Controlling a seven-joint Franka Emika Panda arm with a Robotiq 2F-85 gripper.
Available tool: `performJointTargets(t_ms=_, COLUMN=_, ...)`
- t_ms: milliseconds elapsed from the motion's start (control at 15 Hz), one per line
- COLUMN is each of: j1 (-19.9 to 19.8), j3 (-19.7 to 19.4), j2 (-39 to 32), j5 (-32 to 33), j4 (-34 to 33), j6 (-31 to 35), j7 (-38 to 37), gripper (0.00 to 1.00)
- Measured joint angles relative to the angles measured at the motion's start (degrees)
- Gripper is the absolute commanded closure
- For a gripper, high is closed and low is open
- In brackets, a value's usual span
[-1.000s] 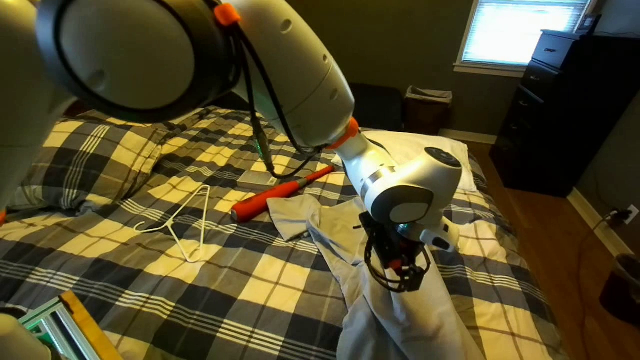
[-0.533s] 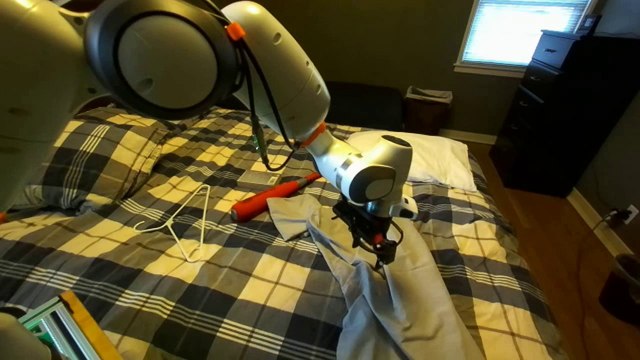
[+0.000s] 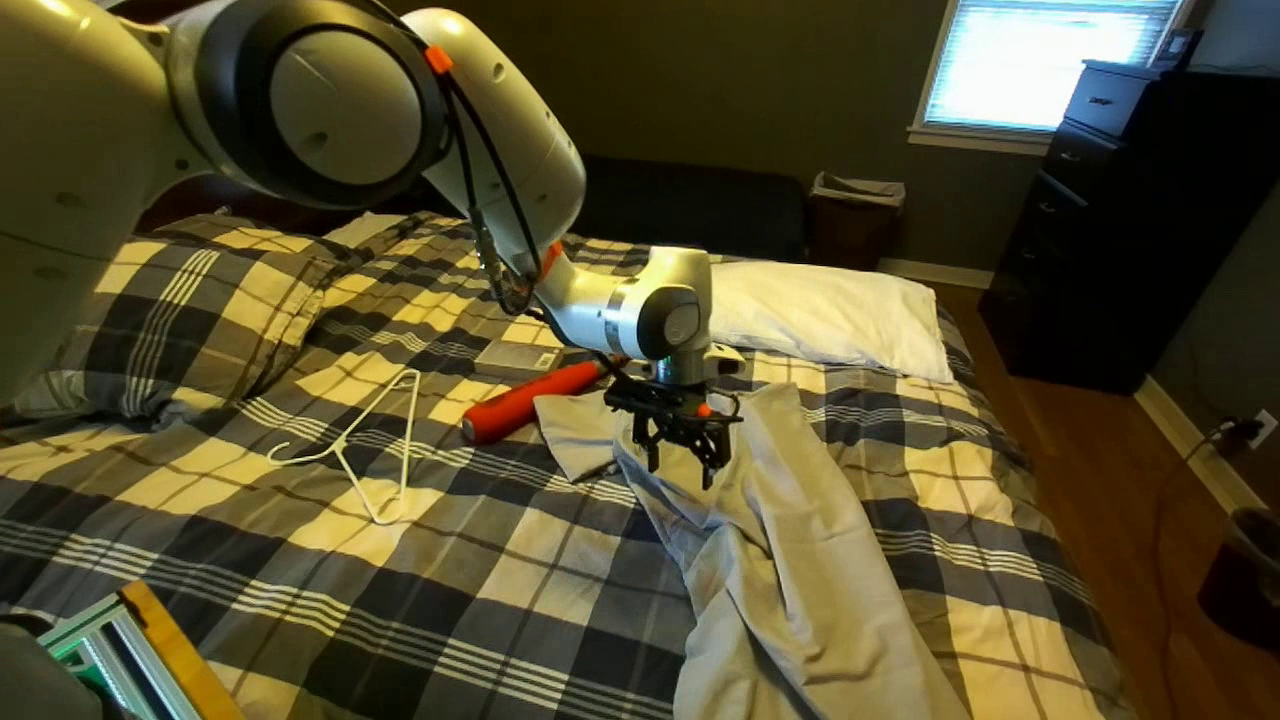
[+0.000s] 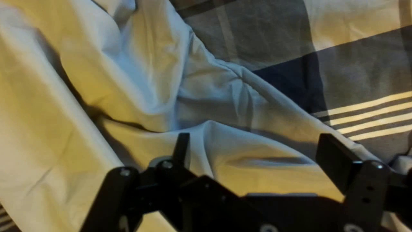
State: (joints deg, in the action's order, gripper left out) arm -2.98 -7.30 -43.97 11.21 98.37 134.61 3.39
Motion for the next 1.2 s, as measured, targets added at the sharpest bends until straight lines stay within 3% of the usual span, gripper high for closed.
performJointTargets(t_ms=333, j1=3.97, j3=0.28, j2=0.27, j5=4.57, j4=1.98, j6=2.01, j7=0.17, gripper=0.00)
performJointTargets(t_ms=733, j1=3.63, j3=0.24, j2=0.26, j5=4.57, j4=1.79, j6=2.46, j7=0.14, gripper=0.00)
performJointTargets(t_ms=1200, j1=5.88, j3=2.63, j2=0.21, j5=4.30, j4=2.32, j6=9.04, j7=-1.94, gripper=0.00)
